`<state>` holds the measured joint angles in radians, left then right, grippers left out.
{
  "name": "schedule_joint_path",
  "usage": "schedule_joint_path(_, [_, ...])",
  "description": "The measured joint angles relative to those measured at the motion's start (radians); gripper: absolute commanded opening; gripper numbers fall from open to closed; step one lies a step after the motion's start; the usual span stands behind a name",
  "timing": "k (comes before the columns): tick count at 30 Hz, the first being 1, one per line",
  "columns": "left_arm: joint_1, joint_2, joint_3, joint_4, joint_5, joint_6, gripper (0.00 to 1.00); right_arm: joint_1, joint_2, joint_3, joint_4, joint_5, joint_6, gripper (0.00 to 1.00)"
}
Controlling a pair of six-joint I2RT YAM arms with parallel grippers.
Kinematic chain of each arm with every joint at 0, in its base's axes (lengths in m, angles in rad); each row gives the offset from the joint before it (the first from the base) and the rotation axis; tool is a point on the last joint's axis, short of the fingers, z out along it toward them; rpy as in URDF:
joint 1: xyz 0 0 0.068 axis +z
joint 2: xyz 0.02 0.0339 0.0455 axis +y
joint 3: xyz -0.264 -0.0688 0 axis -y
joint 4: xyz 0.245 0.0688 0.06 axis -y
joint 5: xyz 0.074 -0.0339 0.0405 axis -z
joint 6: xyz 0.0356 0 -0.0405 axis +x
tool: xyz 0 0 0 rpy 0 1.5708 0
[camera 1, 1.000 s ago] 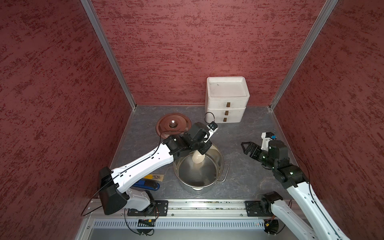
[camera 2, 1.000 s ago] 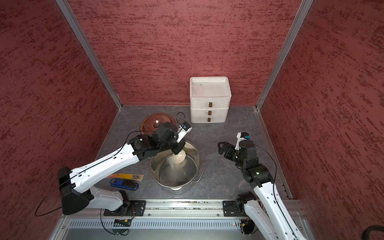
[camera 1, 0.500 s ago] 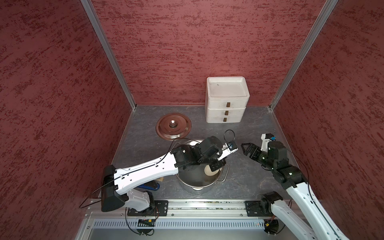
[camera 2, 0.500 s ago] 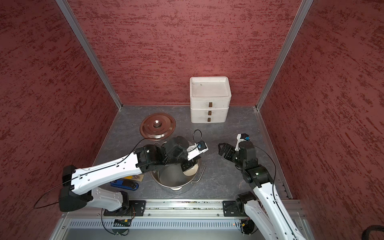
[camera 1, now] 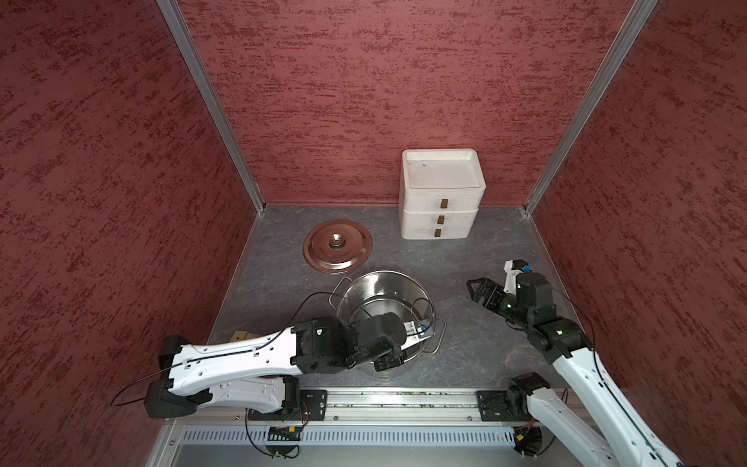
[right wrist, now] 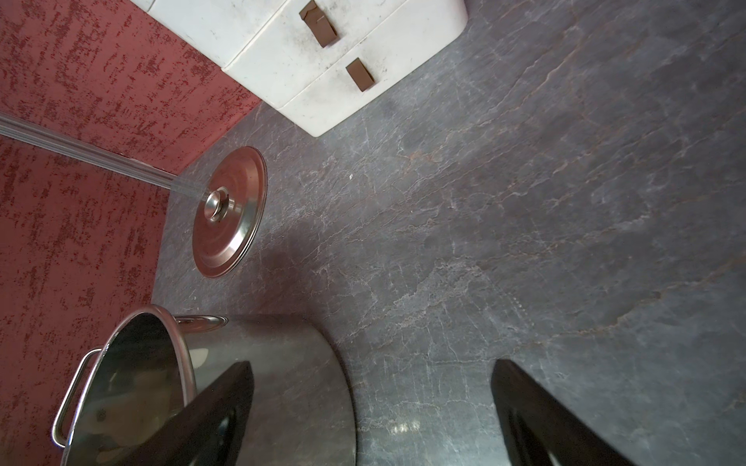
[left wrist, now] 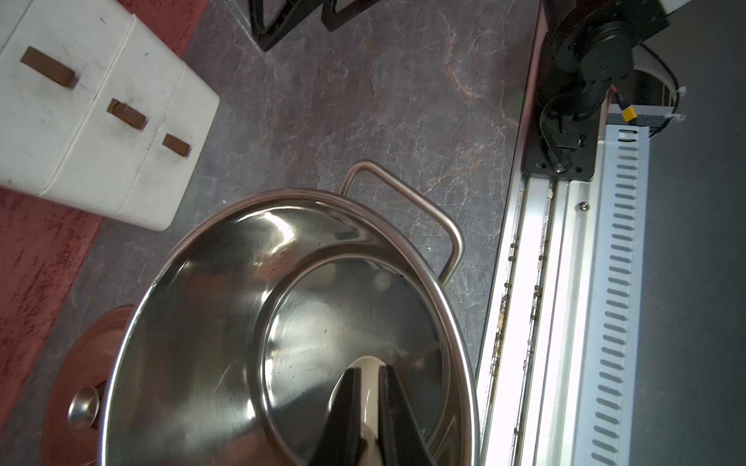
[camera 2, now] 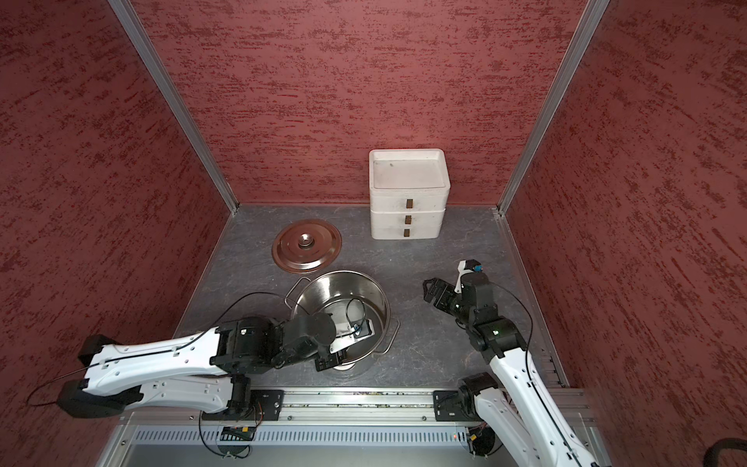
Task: Stir the soup with a spoon
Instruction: Stir the soup in the pan with a stick, then place the spoon at the center of the board.
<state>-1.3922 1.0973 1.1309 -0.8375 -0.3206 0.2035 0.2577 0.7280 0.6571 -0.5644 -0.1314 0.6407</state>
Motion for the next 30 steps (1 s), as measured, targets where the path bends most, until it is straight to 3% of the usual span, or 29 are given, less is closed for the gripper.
schedule_joint_path(9, [-0.093, -0.056, -0.037, 0.019, -0.105, 0.135, 0.00, 0.000, 0.023, 0.034, -0.036, -0.006, 0.002, 0.95])
schedule_joint_path(14, [-0.164, -0.051, -0.032, 0.019, -0.187, 0.261, 0.00, 0.000, 0.071, 0.171, -0.143, -0.047, 0.002, 0.95])
schedule_joint_path(18, [-0.200, -0.055, 0.023, 0.024, -0.287, 0.385, 0.00, 0.000, 0.127, 0.309, -0.220, -0.153, -0.002, 0.92])
schedule_joint_path(24, [-0.243, -0.073, 0.069, 0.182, -0.424, 0.688, 0.00, 0.001, 0.234, 0.431, -0.226, -0.440, 0.045, 0.91])
schedule_joint_path(30, [-0.240, -0.075, -0.055, 0.629, -0.463, 1.168, 0.00, 0.032, 0.270, 0.440, -0.027, -0.739, 0.270, 0.90])
